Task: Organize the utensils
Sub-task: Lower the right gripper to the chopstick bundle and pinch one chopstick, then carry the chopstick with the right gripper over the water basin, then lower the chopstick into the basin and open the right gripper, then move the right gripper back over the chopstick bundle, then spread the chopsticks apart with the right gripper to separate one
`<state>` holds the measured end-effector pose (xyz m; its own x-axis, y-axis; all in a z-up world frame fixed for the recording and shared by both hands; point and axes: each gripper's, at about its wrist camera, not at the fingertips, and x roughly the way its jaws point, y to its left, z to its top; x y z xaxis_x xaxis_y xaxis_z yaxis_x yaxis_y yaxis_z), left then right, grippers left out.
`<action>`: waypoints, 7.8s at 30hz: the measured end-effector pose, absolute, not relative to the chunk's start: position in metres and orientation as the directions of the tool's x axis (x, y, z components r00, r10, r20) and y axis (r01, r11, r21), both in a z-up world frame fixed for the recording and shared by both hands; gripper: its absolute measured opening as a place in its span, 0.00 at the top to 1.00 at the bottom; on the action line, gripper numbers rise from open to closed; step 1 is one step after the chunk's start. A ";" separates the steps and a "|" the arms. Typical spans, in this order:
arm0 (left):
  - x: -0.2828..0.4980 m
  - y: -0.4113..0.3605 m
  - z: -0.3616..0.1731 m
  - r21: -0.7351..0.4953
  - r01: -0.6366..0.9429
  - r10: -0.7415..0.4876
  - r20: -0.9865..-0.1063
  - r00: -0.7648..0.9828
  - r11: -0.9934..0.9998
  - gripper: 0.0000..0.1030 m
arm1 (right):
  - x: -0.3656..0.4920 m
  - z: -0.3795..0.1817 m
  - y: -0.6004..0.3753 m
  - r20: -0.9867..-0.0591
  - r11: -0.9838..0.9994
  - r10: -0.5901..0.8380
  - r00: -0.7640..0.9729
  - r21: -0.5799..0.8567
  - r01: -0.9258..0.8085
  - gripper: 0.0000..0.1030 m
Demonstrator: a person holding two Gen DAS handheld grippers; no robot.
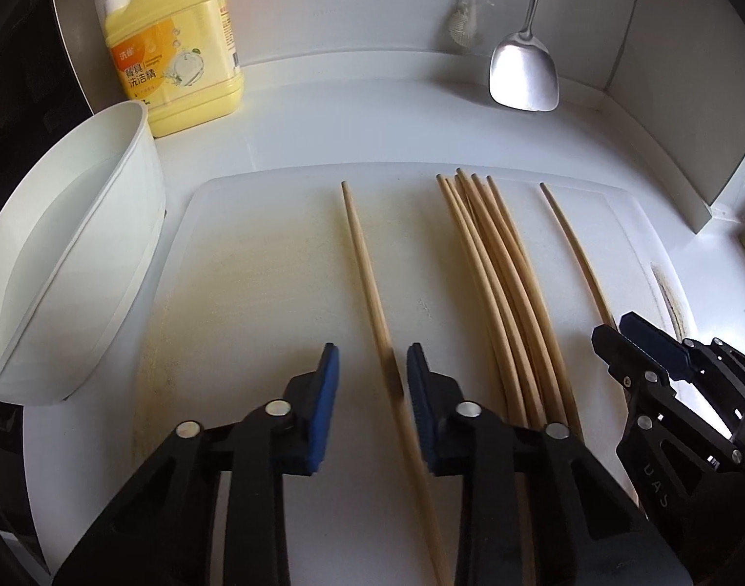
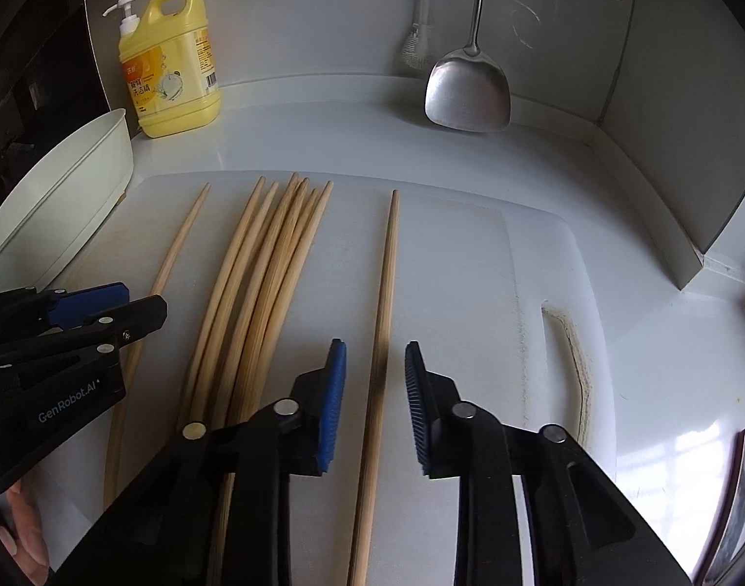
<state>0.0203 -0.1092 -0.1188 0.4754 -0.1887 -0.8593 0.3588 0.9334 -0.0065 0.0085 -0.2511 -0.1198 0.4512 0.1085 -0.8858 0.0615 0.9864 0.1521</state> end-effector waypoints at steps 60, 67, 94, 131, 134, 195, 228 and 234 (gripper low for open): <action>0.171 0.180 -0.039 -0.142 0.064 -0.154 -0.832 0.532 0.988 0.93 | 0.206 -0.022 0.030 -0.782 0.856 0.516 0.349 0.481 -0.187 0.94; 0.189 0.177 -0.068 -0.153 0.058 -0.162 -0.873 0.459 0.987 0.93 | 0.214 -0.046 0.040 -0.815 0.861 0.509 0.278 0.489 -0.143 0.94; 0.202 0.182 -0.102 -0.151 0.031 -0.152 -0.920 0.361 0.988 0.93 | 0.217 -0.074 0.046 -0.862 0.883 0.469 0.191 0.458 -0.101 0.94; 0.151 0.190 -0.046 -0.071 0.018 -0.071 -0.887 0.456 0.997 0.33 | 0.171 -0.029 0.011 -0.843 0.896 0.443 0.305 0.432 -0.105 0.66; 0.142 0.189 -0.040 -0.071 0.018 -0.071 -0.883 0.464 0.997 0.29 | 0.163 -0.022 0.007 -0.839 0.896 0.440 0.320 0.431 -0.104 0.61; 0.018 -0.068 -0.074 -0.086 0.314 -0.217 -0.886 0.411 0.946 0.07 | 0.000 -0.103 -0.253 -0.908 0.956 0.161 0.387 0.241 0.167 0.30; 0.017 -0.120 -0.096 -0.110 0.361 -0.256 -0.885 0.388 0.926 0.07 | -0.005 -0.121 -0.290 -0.901 0.959 0.134 0.412 0.223 0.174 0.30; 0.017 -0.133 -0.105 -0.072 0.377 -0.228 -0.894 0.387 0.923 0.07 | -0.008 -0.121 -0.297 -0.904 0.956 0.128 0.409 0.222 0.191 0.30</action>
